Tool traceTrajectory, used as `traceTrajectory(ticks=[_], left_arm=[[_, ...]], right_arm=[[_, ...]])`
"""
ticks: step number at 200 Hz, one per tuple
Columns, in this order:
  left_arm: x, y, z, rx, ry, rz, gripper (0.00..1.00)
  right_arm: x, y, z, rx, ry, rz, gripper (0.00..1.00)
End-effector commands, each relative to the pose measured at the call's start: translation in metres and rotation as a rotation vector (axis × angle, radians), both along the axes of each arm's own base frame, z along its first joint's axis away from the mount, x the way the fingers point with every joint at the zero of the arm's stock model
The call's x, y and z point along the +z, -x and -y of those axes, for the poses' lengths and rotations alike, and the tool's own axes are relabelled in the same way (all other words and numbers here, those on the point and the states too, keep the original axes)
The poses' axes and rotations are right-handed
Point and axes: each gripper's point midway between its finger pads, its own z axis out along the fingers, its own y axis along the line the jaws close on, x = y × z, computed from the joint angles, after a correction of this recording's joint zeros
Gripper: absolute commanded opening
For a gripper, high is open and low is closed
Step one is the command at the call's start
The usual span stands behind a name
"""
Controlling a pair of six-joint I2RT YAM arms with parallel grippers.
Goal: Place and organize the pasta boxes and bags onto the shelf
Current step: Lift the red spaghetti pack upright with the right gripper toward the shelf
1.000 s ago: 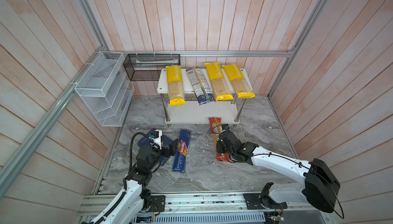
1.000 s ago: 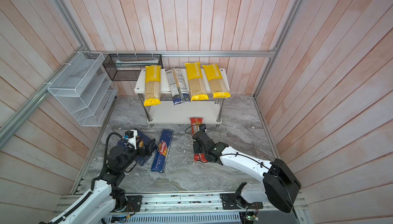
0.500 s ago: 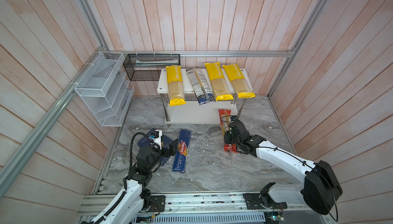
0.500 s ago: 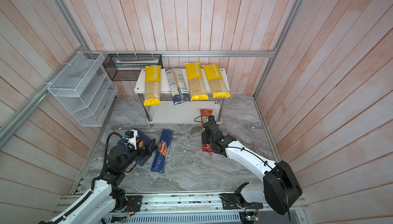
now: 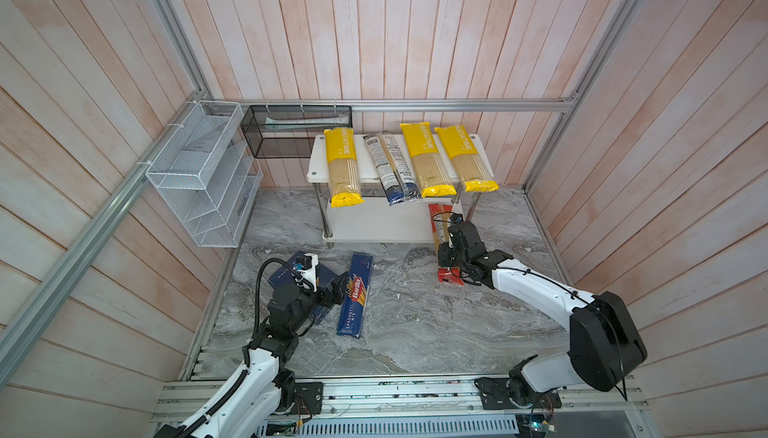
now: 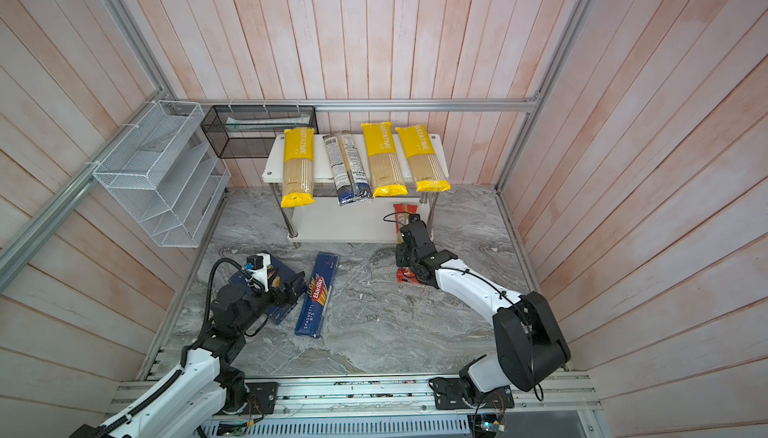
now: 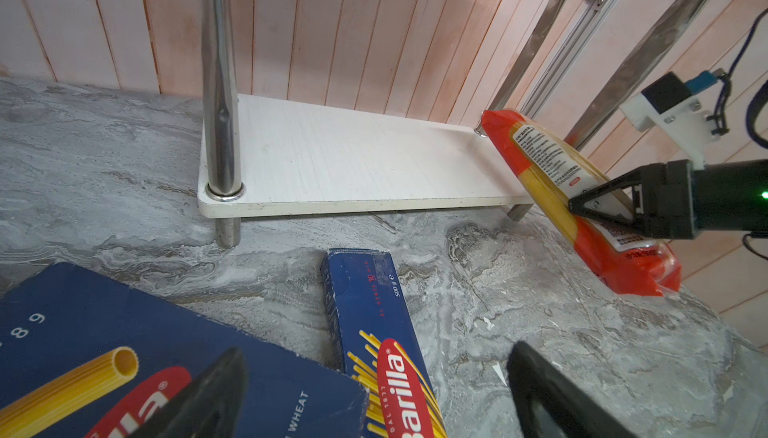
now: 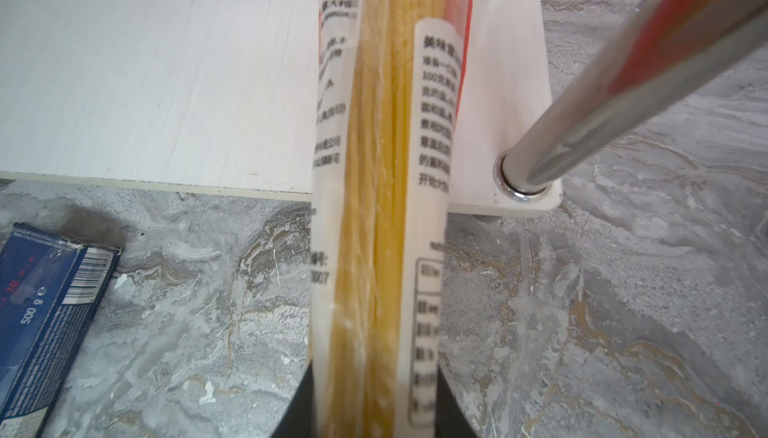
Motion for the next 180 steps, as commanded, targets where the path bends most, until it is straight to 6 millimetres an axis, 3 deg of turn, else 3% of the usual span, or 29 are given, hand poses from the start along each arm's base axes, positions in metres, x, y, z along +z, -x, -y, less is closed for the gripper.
traceTrajectory(ticks=[1, 62, 119, 156, 180], left_arm=[[-0.001, 0.000, 0.000, 0.004, 0.008, 0.006, 1.00], [-0.010, -0.005, 0.004, -0.011, -0.001, -0.027, 1.00], [-0.014, -0.006, 0.005, -0.013, -0.002, -0.036, 1.00], [-0.014, -0.004, 0.004, -0.009, 0.001, -0.033, 1.00], [-0.014, -0.005, 0.004, -0.006, 0.001, -0.035, 1.00]], right_arm=[[0.064, -0.041, -0.009, -0.023, -0.093, 0.215, 0.26], [0.057, -0.077, -0.010, -0.054, -0.130, 0.200, 0.26], [0.034, -0.105, -0.005, -0.094, -0.086, 0.167, 0.30], [0.011, -0.111, -0.005, -0.101, -0.055, 0.117, 0.31], [-0.005, -0.107, -0.001, -0.105, 0.000, 0.042, 0.39]])
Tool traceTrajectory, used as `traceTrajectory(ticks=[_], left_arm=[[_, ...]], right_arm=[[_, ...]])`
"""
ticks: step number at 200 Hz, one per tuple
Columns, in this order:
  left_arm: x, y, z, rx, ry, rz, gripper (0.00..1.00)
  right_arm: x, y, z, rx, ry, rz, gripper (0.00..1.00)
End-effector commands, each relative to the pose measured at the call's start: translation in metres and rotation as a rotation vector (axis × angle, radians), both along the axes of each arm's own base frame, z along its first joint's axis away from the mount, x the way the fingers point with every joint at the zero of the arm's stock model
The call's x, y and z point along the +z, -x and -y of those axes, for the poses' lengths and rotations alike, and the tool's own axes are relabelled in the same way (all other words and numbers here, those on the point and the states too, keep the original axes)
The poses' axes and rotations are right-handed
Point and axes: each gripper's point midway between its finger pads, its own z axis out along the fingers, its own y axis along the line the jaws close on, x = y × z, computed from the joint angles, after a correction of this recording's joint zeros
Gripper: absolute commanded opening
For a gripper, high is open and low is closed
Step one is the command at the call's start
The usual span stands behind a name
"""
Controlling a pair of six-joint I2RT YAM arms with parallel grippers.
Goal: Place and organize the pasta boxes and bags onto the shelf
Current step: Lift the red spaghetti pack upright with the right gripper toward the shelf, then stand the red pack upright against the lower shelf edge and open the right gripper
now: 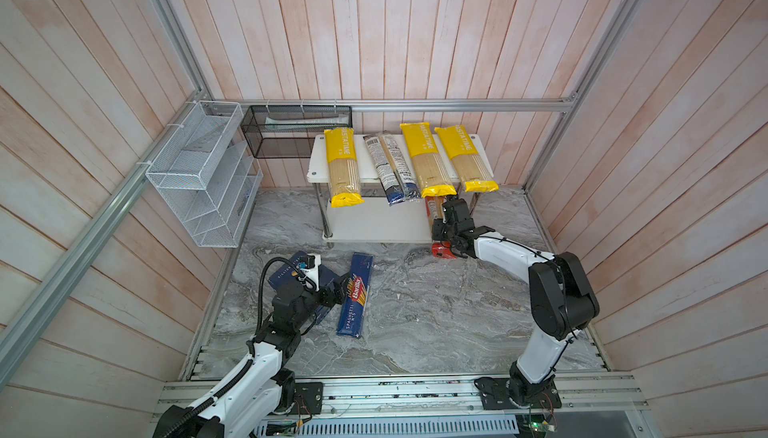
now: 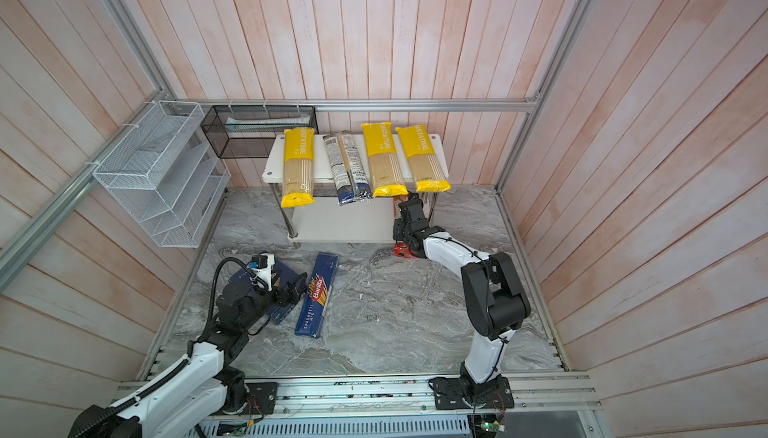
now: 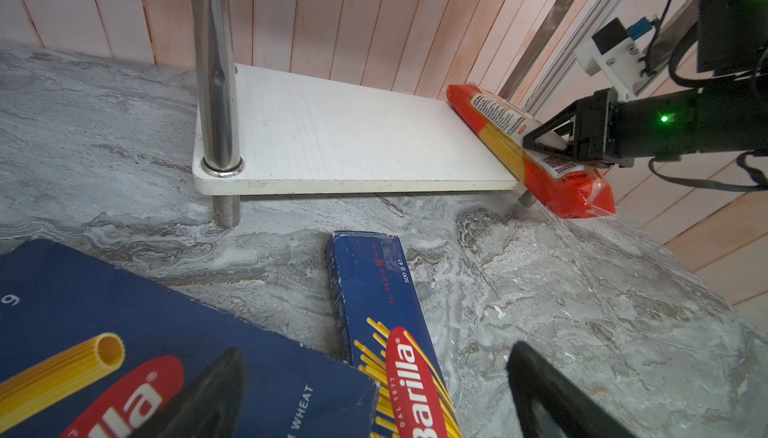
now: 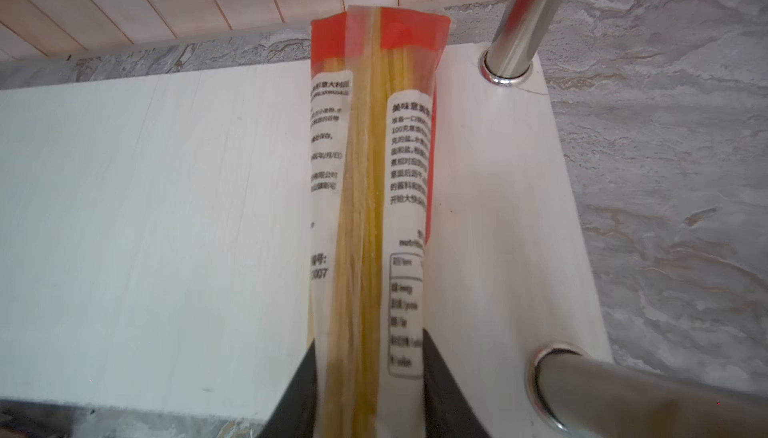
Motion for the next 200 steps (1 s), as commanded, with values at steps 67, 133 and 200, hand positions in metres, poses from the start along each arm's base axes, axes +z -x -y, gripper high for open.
traceTrajectory(ticks=[67, 133, 200], left_arm=[[-0.002, 0.000, 0.001, -0.002, 0.013, -0.002, 1.00], [0.000, 0.000, -0.003, 0.029, 0.019, 0.007, 0.99], [-0.008, -0.006, -0.001, 0.025, 0.008, -0.034, 1.00]], right_arm=[[0.013, 0.021, 0.020, -0.025, 0.073, -0.051, 0.55], [0.011, 0.091, 0.020, 0.055, -0.097, -0.050, 0.59], [0.009, 0.126, -0.018, 0.262, -0.237, -0.062, 0.60]])
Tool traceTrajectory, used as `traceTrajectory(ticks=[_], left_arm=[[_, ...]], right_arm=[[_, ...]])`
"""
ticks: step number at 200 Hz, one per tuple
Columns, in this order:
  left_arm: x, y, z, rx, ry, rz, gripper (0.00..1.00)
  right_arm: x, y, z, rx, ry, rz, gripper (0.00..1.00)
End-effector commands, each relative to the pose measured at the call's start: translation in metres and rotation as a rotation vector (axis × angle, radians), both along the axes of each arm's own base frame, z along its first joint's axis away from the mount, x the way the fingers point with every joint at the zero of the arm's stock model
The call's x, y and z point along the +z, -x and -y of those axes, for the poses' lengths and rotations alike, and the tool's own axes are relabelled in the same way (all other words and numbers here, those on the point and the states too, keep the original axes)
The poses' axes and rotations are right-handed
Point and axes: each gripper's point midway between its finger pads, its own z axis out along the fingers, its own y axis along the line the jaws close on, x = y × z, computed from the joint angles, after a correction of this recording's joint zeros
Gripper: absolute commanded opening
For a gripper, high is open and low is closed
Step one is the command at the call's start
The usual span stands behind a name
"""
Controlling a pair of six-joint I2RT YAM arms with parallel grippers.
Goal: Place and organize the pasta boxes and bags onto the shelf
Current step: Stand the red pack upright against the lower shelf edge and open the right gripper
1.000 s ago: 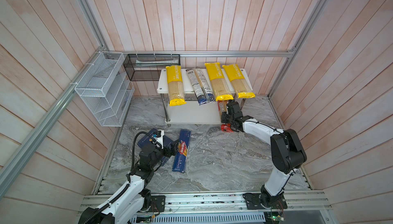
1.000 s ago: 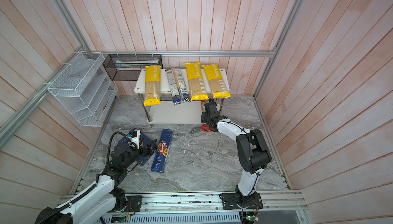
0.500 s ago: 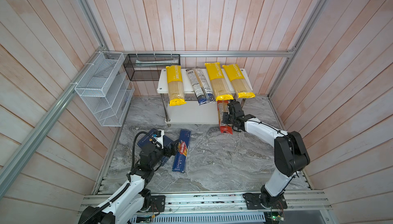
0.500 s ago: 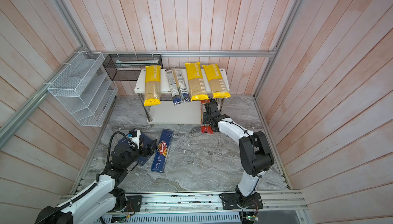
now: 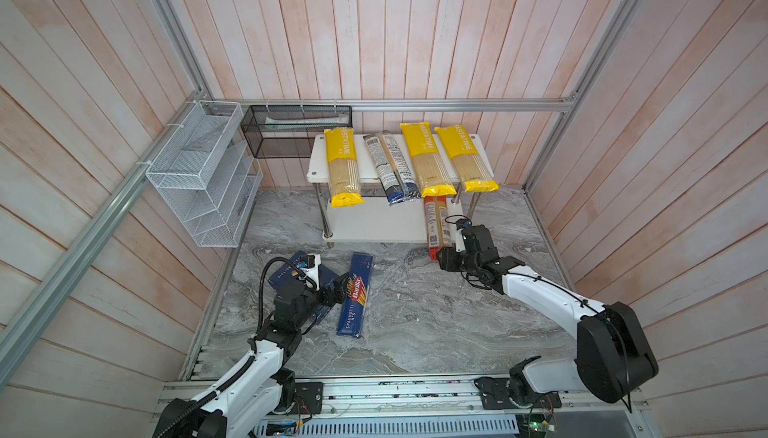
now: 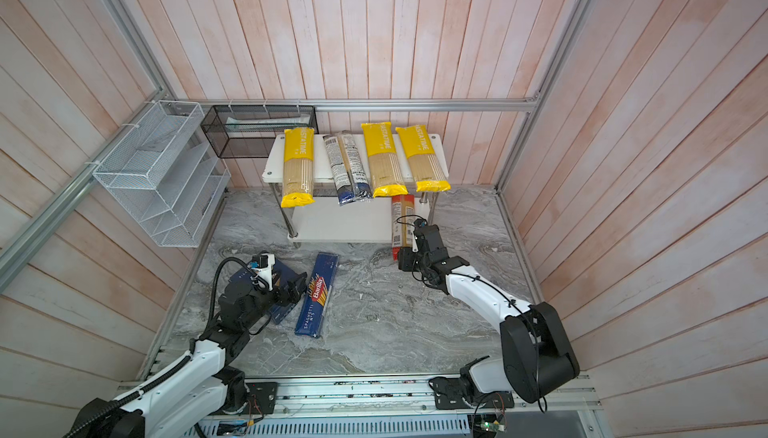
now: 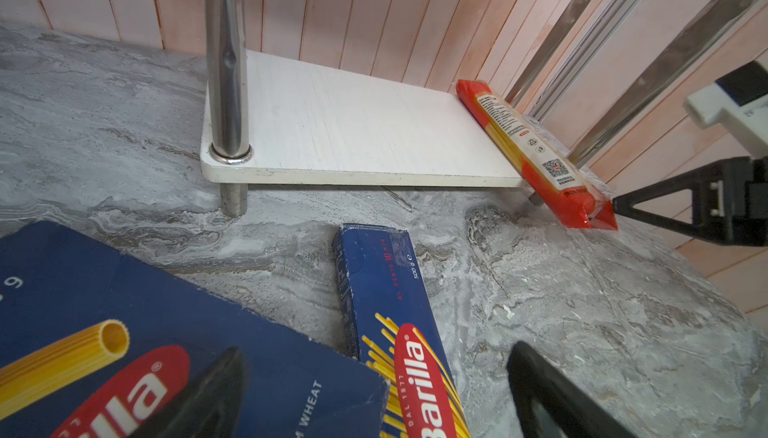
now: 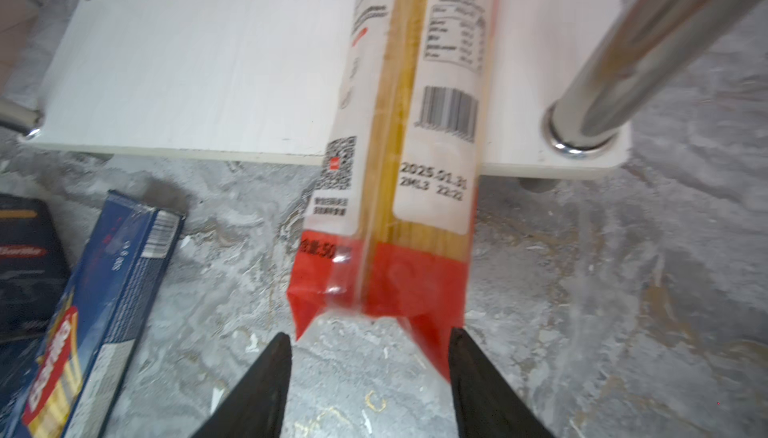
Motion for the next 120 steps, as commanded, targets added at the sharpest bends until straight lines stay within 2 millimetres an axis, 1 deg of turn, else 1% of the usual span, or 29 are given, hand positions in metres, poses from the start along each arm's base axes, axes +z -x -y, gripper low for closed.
traceTrajectory(ticks=[1, 43, 72, 89, 120], left_arm=[[0.003, -0.003, 0.001, 0.002, 0.008, 0.004, 0.99], [-0.002, -0.005, 0.001, 0.009, 0.004, -0.021, 1.00], [-0.006, -0.007, 0.002, 0.008, 0.000, -0.037, 1.00], [-0.007, -0.009, 0.004, -0.002, -0.004, -0.046, 1.00], [-0.008, -0.011, 0.006, -0.013, -0.008, -0.054, 1.00]], right_arm=[[0.006, 0.003, -0.016, 0.066, -0.076, 0.029, 0.60], [0.003, -0.013, -0.034, 0.116, -0.101, 0.037, 0.61], [-0.007, -0.027, -0.047, 0.139, -0.112, 0.012, 0.61], [-0.012, -0.034, -0.046, 0.119, -0.103, 0.008, 0.62], [-0.010, -0.038, -0.035, 0.062, -0.076, 0.030, 0.62]])
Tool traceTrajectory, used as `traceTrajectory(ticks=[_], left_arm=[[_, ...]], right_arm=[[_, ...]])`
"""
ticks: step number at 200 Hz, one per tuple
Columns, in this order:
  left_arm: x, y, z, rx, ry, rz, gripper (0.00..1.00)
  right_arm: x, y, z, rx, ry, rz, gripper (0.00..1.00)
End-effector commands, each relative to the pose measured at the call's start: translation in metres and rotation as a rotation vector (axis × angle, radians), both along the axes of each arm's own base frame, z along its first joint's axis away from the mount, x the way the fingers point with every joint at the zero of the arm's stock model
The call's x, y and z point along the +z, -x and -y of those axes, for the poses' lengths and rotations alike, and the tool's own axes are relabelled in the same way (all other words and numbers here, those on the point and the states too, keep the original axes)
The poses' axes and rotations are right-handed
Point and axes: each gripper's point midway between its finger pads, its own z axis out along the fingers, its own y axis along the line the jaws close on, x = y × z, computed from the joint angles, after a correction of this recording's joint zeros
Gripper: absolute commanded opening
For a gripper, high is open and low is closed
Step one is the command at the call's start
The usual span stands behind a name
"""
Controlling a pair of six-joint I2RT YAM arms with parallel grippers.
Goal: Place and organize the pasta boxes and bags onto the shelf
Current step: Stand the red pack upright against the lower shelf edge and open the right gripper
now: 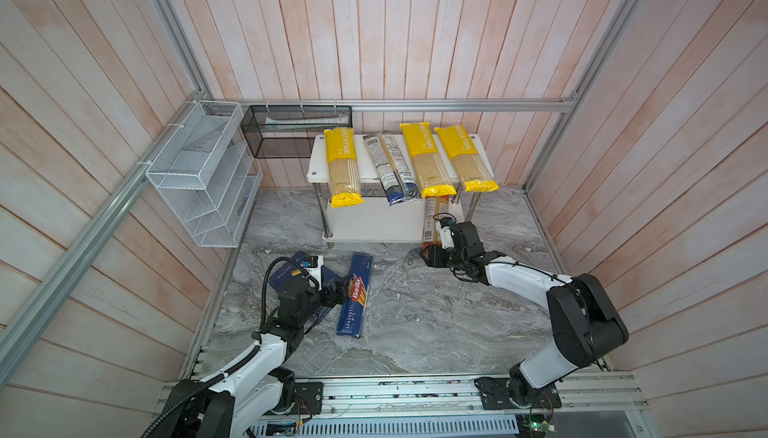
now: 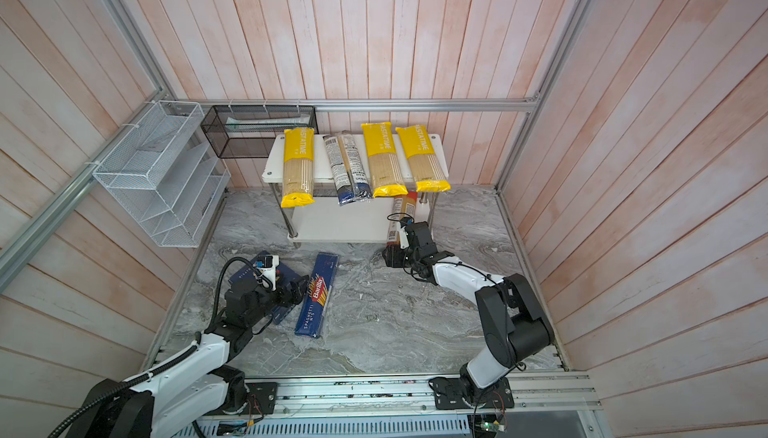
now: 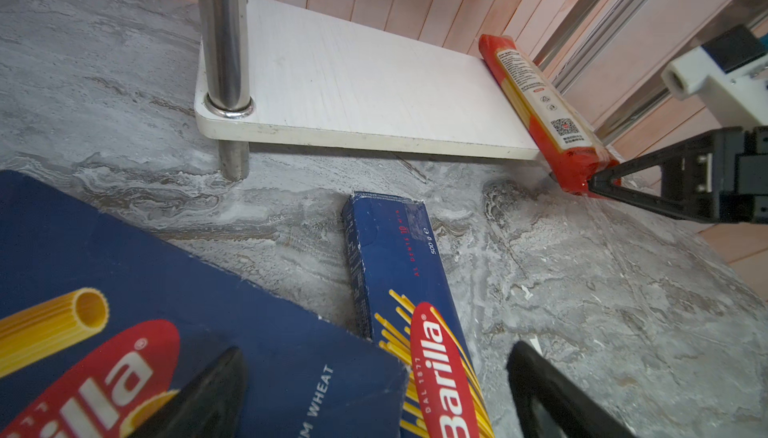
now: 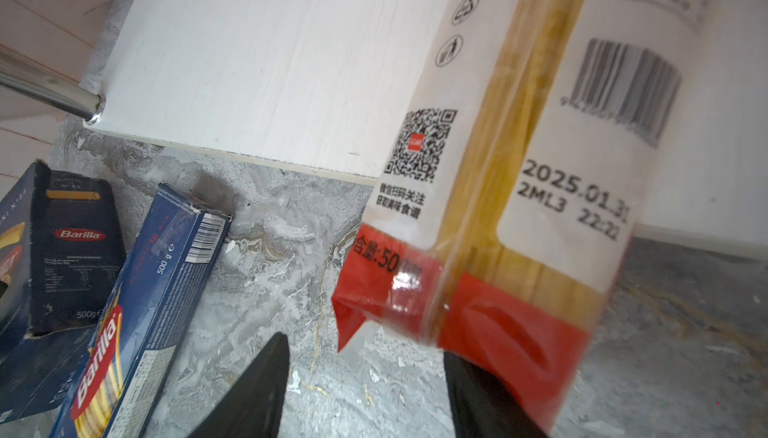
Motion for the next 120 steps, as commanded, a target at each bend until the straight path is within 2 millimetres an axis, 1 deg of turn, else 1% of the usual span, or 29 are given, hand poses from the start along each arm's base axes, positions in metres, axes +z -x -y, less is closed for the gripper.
traceTrajectory(ticks=[1, 22, 40, 57, 67, 78, 86, 101, 120], left_arm=[[0.012, -0.006, 0.004, -0.013, 0.012, 0.023, 1.00], [0.015, -0.005, 0.005, -0.017, 0.014, 0.033, 1.00], [0.022, -0.004, 0.003, -0.008, 0.014, 0.039, 1.00], [0.038, -0.005, -0.003, 0.026, 0.001, 0.044, 1.00], [0.052, -0.005, -0.010, 0.059, -0.018, 0.055, 1.00], [0.065, -0.002, -0.015, 0.065, -0.054, 0.086, 1.00], [0.070, 0.000, -0.021, 0.087, -0.080, 0.101, 1.00], [0.069, 0.004, -0.035, 0.157, -0.096, 0.121, 1.00], [0.063, 0.012, -0.036, 0.148, -0.086, 0.137, 1.00]], right_arm=[[0.014, -0.012, 0.005, -0.045, 0.009, 0.063, 0.62], [0.016, -0.011, 0.018, -0.096, 0.046, 0.078, 0.62], [0.021, -0.005, 0.024, -0.106, 0.057, 0.082, 0.62], [0.027, 0.004, 0.026, -0.106, 0.051, 0.085, 0.62], [0.031, 0.010, 0.027, -0.104, 0.044, 0.089, 0.62], [0.036, 0.018, 0.028, -0.103, 0.034, 0.096, 0.62], [0.039, 0.024, 0.026, -0.100, 0.023, 0.102, 0.62], [0.044, 0.036, 0.022, -0.095, 0.014, 0.114, 0.62], [0.047, 0.051, 0.011, -0.082, 0.004, 0.114, 0.65]])
